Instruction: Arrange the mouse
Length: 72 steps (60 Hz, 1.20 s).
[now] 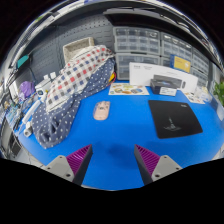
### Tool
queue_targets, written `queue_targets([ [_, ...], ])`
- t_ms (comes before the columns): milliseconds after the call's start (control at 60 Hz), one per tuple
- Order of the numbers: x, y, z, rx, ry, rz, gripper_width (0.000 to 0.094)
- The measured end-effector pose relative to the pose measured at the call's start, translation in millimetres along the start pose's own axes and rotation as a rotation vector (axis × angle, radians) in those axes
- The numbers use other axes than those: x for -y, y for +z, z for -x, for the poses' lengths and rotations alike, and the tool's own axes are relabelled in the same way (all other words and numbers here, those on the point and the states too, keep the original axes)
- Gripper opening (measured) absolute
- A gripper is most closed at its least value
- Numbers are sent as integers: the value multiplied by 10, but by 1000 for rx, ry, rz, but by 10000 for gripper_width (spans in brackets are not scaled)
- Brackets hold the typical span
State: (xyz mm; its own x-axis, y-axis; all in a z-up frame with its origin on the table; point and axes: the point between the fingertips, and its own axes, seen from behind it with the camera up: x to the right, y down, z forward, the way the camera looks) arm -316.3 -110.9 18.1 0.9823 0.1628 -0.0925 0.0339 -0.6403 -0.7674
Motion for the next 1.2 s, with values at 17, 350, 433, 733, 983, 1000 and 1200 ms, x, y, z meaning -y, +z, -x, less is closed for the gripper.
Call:
queue_targets([
  [17,35,69,47,-2,1,0,844],
  [350,747,1280,457,-50,26,15,828],
  [433,864,1465,446,-63,27,18,798],
  [733,995,1641,316,-98,9,30,411],
  [983,1061,1578,295,-45,-27,86,306],
  [1000,1094,1545,292,-38,-27,86,308],
  [1200,2063,775,-111,1,-68,-74,308],
])
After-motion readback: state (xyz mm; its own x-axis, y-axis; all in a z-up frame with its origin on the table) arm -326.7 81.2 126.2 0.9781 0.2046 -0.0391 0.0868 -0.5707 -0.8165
